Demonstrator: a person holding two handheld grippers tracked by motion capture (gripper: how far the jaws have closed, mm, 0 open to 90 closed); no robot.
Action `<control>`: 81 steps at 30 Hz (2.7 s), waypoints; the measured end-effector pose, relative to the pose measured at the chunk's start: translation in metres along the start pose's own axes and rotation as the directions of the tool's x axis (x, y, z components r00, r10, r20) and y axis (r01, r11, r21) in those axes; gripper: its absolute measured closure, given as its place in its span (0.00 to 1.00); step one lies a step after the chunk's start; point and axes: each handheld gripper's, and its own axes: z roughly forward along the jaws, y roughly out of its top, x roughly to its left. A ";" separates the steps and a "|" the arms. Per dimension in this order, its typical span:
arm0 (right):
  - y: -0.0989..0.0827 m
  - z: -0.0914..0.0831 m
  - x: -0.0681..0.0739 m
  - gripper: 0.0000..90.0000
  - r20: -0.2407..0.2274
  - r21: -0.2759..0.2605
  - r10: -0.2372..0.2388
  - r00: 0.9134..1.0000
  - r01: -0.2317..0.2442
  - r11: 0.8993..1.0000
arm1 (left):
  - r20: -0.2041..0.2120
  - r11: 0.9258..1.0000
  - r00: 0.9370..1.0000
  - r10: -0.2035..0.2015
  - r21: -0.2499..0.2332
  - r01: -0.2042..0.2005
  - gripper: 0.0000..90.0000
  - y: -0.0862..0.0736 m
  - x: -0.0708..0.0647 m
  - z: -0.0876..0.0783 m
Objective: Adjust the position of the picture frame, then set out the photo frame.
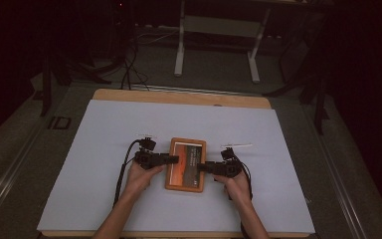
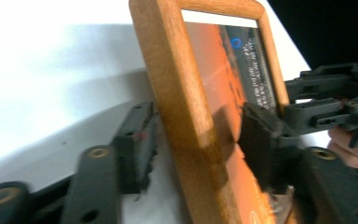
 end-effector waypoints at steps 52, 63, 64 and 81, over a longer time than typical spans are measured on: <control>0.044 0.003 0.032 1.00 0.299 -0.052 -0.343 0.890 0.374 0.926 | -0.205 0.954 0.949 0.240 -0.133 -0.270 0.52 -0.065 -0.045 -0.071; 0.049 0.015 0.029 1.00 0.317 -0.045 -0.357 0.878 0.390 0.920 | -0.213 0.961 0.953 0.215 -0.126 -0.245 0.51 -0.064 -0.038 -0.070; 0.049 0.015 0.029 1.00 0.317 -0.045 -0.357 0.879 0.390 0.920 | -0.211 0.961 0.953 0.217 -0.126 -0.247 0.51 -0.064 -0.038 -0.070; 0.043 0.013 0.011 1.00 0.342 -0.051 -0.301 0.890 0.338 0.940 | -0.151 0.971 0.973 0.172 -0.140 -0.193 0.47 -0.063 -0.035 -0.067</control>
